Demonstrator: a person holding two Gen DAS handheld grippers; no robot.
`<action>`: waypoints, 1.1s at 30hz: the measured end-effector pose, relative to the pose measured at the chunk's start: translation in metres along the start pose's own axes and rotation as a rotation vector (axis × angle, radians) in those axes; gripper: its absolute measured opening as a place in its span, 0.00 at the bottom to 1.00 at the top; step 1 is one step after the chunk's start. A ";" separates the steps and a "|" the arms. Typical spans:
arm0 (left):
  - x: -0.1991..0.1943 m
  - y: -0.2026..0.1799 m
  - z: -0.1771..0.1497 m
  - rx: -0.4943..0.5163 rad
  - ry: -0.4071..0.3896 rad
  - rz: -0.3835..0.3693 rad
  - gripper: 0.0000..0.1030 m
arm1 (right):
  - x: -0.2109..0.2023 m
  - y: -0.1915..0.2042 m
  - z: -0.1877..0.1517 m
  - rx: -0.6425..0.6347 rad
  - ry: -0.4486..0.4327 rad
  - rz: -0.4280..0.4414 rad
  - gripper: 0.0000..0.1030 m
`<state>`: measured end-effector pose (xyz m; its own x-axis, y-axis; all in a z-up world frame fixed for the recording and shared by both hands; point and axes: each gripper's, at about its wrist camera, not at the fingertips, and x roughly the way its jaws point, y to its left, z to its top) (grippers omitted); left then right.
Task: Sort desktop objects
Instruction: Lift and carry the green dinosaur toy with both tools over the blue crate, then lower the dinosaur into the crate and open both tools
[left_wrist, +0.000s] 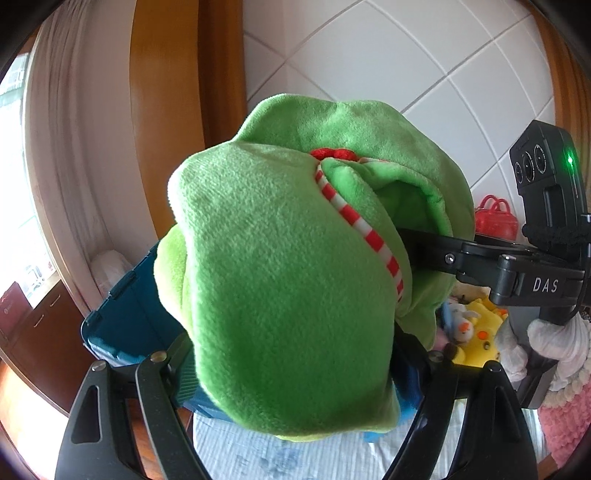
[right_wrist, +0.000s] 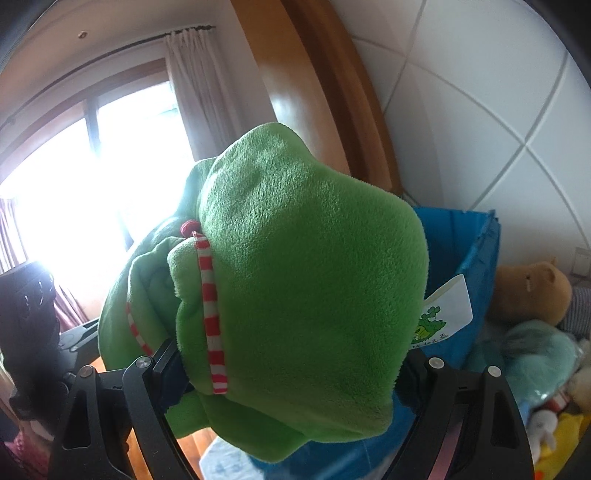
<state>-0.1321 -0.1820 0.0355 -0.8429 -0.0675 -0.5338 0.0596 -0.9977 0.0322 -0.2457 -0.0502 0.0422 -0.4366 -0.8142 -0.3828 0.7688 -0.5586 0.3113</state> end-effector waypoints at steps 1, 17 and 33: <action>0.008 0.008 0.004 0.000 0.010 -0.003 0.81 | 0.010 -0.001 0.003 0.009 0.012 -0.002 0.86; 0.178 0.136 0.089 0.047 0.255 -0.177 0.82 | 0.191 -0.037 0.080 0.257 0.251 -0.204 0.86; 0.356 0.150 0.065 0.079 0.680 -0.145 0.84 | 0.322 -0.118 0.021 0.459 0.556 -0.426 0.90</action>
<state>-0.4582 -0.3556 -0.0949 -0.3163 0.0588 -0.9468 -0.0895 -0.9955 -0.0319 -0.4867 -0.2497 -0.0990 -0.2599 -0.3888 -0.8839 0.2706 -0.9080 0.3199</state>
